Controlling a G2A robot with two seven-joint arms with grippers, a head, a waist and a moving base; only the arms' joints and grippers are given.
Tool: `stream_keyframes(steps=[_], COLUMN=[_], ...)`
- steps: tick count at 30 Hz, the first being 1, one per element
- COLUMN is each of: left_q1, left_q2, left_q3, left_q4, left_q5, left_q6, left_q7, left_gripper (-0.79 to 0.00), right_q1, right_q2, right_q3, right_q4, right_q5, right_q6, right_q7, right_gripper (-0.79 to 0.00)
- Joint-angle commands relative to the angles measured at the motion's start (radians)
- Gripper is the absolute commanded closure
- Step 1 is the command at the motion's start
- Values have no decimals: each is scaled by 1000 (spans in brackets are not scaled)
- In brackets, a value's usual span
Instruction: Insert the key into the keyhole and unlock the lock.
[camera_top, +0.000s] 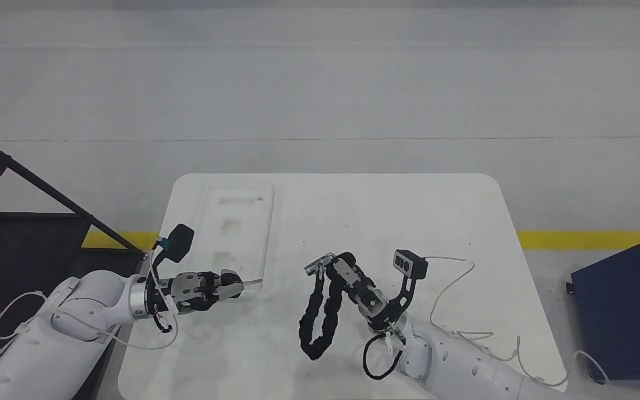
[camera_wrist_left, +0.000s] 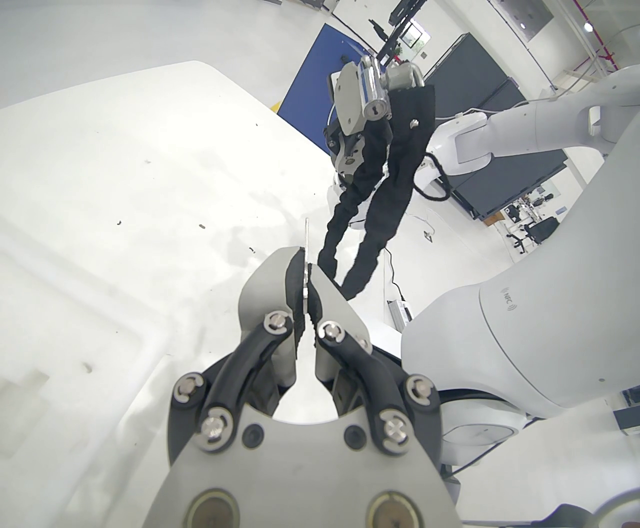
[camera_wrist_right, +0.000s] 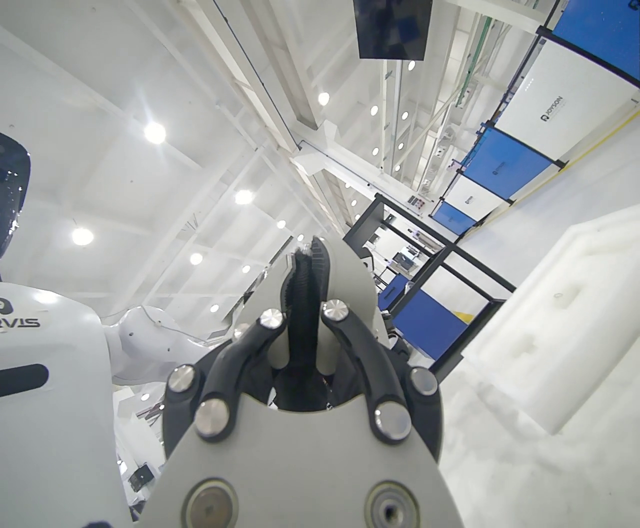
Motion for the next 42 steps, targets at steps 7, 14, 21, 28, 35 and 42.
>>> stream_keyframes(steps=[7, 14, 21, 28, 35, 42], left_q1=[0, 0, 0, 0, 0, 0], left_q2=[0, 0, 0, 0, 0, 0], left_q3=[0, 0, 0, 0, 0, 0], left_q4=[0, 0, 0, 0, 0, 0], left_q5=[0, 0, 0, 0, 0, 0], left_q6=[0, 0, 0, 0, 0, 0], left_q7=[0, 0, 0, 0, 0, 0], left_gripper=[0, 0, 0, 0, 0, 0], right_q1=[-20, -20, -38, -101, -150, -192], right_q2=[-26, -26, -38, -98, -145, -131], right_q3=[56, 56, 93, 196, 244, 278], right_q4=[20, 20, -9, 4, -33, -11], right_q5=[-44, -44, -59, -72, -116, -257], right_q6=[0, 0, 0, 0, 0, 0], right_q7=[0, 0, 9, 0, 0, 0], right_gripper=[0, 0, 0, 0, 0, 0])
